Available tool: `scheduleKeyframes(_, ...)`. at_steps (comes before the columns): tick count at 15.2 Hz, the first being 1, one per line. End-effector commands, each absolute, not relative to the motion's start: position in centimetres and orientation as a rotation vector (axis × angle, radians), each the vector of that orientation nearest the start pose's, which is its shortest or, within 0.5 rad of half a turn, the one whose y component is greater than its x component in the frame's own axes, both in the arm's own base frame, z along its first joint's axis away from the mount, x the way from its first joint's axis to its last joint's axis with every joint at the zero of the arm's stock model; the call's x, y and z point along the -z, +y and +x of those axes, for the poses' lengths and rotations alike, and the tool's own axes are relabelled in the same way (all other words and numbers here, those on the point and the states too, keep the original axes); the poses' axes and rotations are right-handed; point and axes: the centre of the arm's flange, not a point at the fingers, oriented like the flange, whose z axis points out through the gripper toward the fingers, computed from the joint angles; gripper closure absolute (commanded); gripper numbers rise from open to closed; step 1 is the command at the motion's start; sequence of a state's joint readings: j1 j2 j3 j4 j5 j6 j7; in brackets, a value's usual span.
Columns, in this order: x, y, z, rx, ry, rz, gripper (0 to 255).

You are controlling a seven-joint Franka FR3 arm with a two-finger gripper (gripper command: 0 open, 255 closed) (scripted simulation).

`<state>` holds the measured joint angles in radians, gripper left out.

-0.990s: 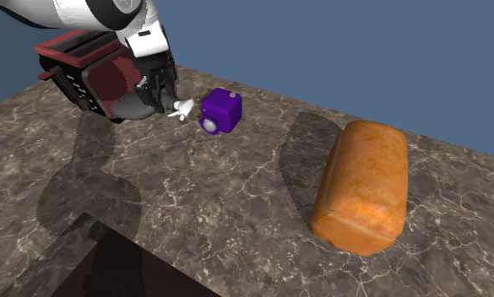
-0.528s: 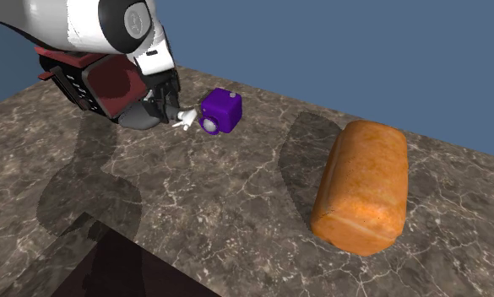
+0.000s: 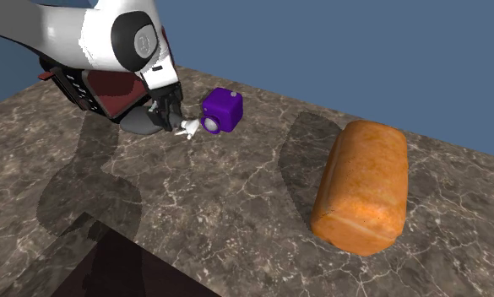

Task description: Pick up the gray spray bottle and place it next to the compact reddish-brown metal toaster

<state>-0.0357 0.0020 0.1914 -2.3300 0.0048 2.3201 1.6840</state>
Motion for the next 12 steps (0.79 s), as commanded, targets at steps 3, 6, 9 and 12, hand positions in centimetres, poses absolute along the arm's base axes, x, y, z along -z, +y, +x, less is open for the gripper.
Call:
scheduleKeyframes(3, -33.4, 7.8, 49.9, -0.017, 2.182, -2.270, 255)
scheduleKeyframes(6, -33.4, 7.8, 49.9, -0.017, 2.182, -2.270, 0)
scheduleKeyframes(9, -33.4, 7.8, 49.9, -0.017, 2.182, -2.270, 0)
scheduleKeyframes(12, -34.8, 7.8, 49.9, -0.017, 2.182, -2.270, 0)
